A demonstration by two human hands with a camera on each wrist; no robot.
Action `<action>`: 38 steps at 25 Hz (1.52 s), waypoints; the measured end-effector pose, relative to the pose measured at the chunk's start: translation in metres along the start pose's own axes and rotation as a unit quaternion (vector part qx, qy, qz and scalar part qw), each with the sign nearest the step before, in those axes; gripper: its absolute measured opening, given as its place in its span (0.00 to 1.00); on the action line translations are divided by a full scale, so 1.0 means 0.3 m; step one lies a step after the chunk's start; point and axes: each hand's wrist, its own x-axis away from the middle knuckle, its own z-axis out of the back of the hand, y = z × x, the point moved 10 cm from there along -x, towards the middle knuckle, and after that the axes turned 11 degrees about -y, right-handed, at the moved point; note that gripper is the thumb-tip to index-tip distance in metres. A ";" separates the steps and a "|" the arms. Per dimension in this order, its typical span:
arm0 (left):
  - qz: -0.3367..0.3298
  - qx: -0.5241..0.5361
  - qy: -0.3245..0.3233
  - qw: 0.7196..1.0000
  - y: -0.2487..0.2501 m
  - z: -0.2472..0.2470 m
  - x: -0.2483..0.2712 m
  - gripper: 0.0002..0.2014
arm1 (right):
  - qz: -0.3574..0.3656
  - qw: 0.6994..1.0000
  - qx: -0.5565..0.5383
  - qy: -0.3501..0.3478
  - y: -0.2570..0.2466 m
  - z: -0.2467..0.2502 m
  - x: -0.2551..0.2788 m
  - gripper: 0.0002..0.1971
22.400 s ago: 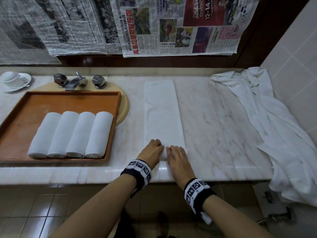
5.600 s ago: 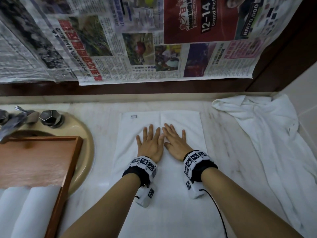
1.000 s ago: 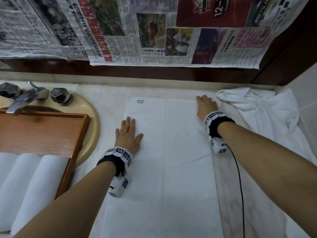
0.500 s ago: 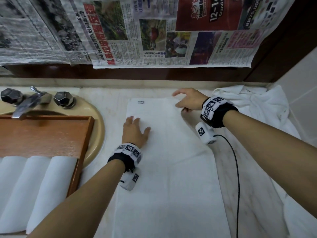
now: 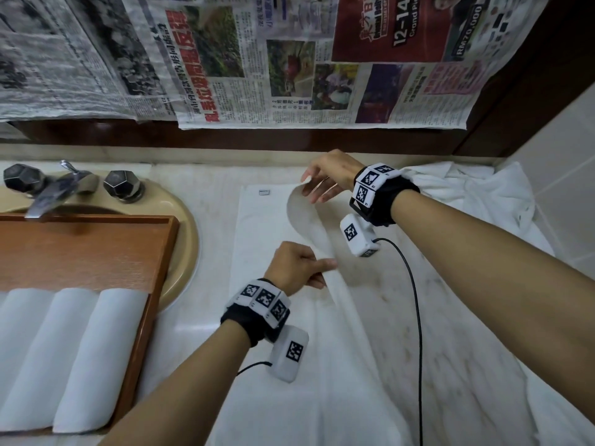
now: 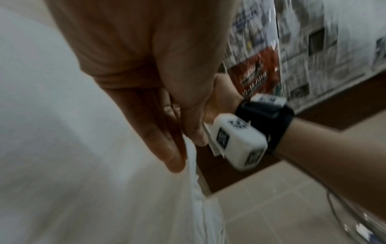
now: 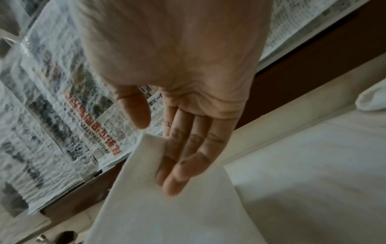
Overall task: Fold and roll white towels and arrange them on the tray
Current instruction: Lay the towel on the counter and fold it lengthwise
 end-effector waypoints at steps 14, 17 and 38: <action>0.103 -0.020 0.210 0.972 -0.244 0.428 0.062 0.26 | 0.098 0.950 0.271 0.121 -0.055 -0.118 -0.279 0.05; 0.125 -0.042 0.256 0.958 -0.283 0.466 0.056 0.24 | 0.076 0.933 0.331 0.119 -0.020 -0.175 -0.350 0.05; 0.183 -0.151 0.327 0.915 -0.295 0.546 0.034 0.12 | 0.041 0.846 0.525 0.085 0.033 -0.222 -0.512 0.12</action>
